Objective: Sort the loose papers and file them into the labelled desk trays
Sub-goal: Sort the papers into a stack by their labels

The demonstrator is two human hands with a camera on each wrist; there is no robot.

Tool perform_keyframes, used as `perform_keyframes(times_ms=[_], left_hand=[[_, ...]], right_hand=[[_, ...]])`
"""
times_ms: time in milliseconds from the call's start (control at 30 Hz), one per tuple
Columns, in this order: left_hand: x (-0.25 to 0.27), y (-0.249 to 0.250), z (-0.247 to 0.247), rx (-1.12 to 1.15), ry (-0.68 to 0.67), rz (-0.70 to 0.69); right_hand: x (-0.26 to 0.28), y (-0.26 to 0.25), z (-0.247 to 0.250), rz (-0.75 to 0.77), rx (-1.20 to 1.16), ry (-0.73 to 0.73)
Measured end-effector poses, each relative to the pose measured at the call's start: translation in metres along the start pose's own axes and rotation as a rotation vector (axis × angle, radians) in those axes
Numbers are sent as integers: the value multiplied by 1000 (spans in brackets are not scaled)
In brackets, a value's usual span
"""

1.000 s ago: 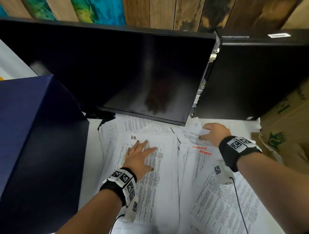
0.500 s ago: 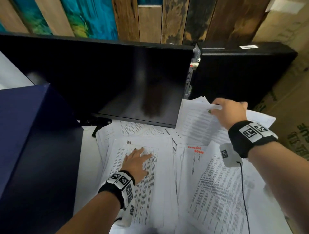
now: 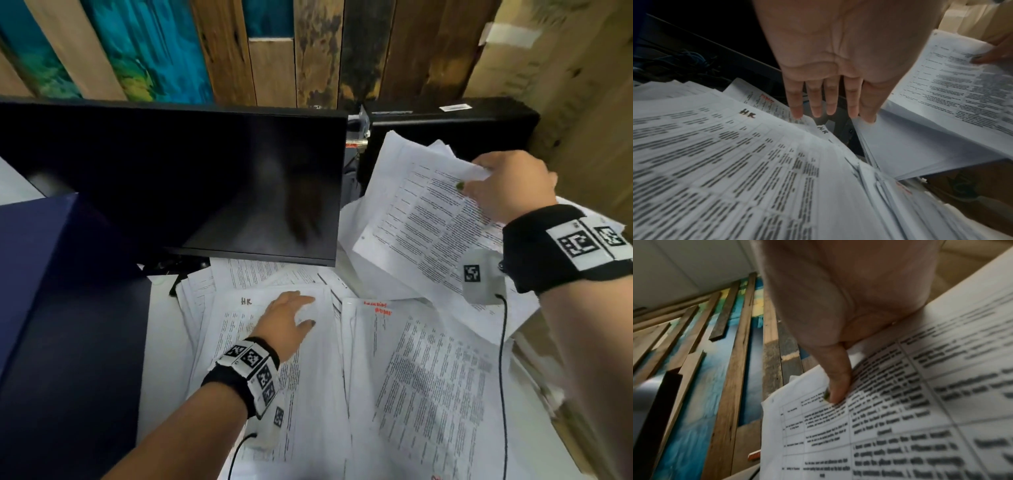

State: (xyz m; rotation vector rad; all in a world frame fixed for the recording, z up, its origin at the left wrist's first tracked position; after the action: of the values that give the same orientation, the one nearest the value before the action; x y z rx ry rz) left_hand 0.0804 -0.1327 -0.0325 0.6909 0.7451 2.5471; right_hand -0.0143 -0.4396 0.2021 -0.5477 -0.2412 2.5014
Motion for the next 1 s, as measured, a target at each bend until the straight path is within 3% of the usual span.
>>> perform_keyframes(times_ms=[133, 333, 467, 800, 933, 1000], left_hand=[[2, 17, 0, 156, 7, 9], [2, 34, -8, 552, -9, 51], [-3, 40, -19, 817, -137, 117], [18, 89, -22, 1121, -347, -11], [20, 95, -17, 1280, -349, 67], [20, 83, -15, 1272, -250, 162]], right_hand=[[22, 24, -4, -115, -251, -115], [66, 37, -4, -134, -513, -236], [86, 52, -11, -159, -644, -290], [124, 72, -51, -369, -1058, -336], [130, 80, -64, -378, -936, -294], [133, 80, -69, -318, -808, -315]])
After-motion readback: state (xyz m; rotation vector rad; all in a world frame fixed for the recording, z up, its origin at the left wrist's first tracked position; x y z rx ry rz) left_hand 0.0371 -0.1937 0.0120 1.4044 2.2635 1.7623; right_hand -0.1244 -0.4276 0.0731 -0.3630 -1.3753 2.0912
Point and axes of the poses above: each hand's wrist, its own x-axis away from the middle knuckle, its own z-axis out of the back of the hand, y = z × x, the point moved 9 cm from there along -x, towards the middle knuckle, and after that the axes turned 11 degrees about z, right-handed, at the moved point
